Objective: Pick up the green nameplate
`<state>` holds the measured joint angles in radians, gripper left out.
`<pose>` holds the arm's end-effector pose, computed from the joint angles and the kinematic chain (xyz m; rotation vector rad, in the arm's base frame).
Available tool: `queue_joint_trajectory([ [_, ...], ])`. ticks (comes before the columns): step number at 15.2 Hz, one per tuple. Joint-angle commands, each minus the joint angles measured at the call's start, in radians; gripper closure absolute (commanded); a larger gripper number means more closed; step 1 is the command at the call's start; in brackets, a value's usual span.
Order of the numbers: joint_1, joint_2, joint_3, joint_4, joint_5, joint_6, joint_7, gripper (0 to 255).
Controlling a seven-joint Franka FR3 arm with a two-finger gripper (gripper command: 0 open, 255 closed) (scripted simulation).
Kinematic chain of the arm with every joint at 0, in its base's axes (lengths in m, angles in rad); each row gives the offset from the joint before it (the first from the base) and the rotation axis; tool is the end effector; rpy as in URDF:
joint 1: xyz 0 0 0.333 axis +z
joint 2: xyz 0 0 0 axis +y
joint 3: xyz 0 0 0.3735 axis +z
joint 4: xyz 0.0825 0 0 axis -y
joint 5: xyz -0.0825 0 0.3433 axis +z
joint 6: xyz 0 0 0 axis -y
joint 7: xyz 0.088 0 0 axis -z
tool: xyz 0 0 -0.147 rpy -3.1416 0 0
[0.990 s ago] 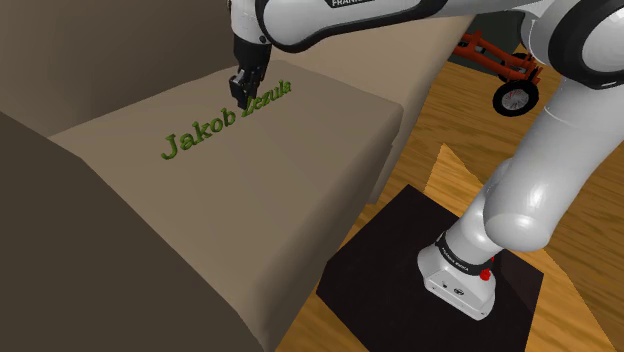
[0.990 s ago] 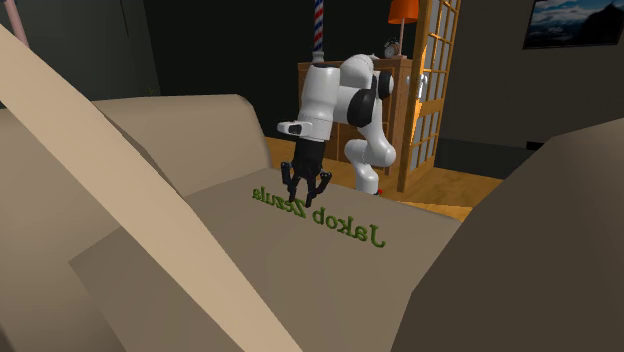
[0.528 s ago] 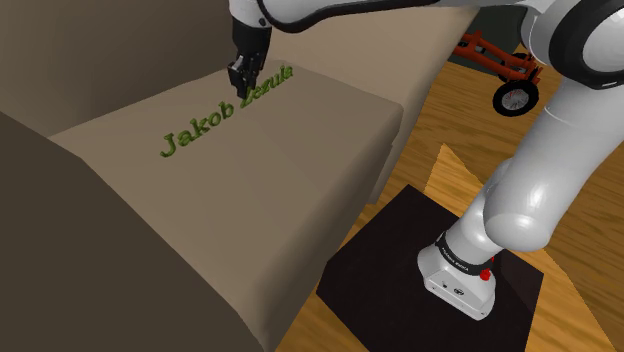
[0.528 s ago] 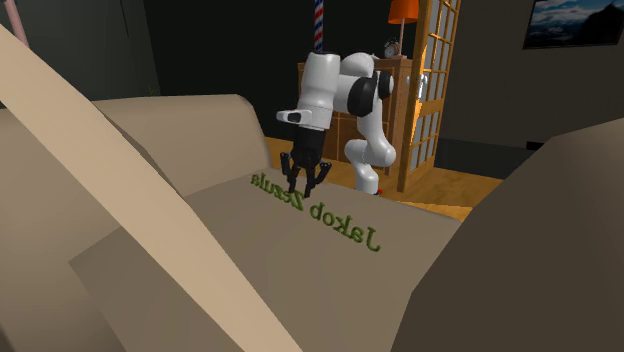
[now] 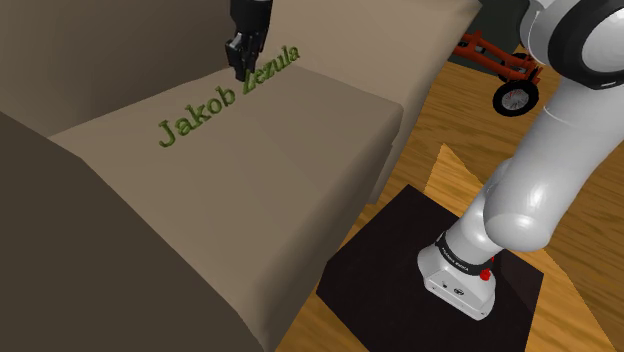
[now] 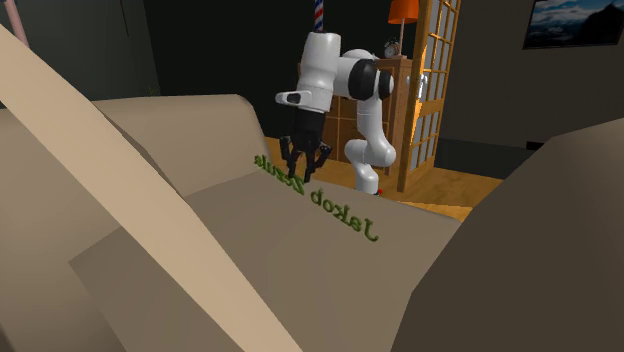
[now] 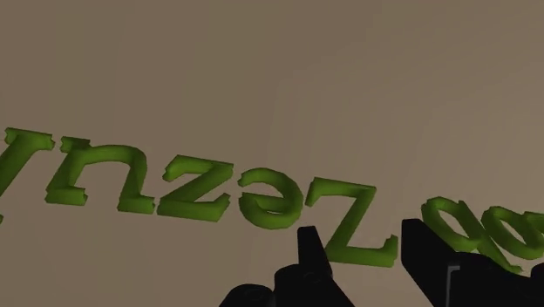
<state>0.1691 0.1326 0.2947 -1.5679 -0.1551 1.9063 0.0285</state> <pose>0.5469 0.2411 0.6076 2.9803 0.7046 0.3580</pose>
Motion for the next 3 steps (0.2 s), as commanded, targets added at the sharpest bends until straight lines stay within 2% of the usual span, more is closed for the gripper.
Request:
queue_joint_trajectory([
  [1, 0.002, 0.001, 0.001, 0.027, 0.0, -0.026, -0.001, 255],
  [3, 0.002, 0.001, 0.001, 0.029, 0.0, -0.028, -0.002, 255],
])
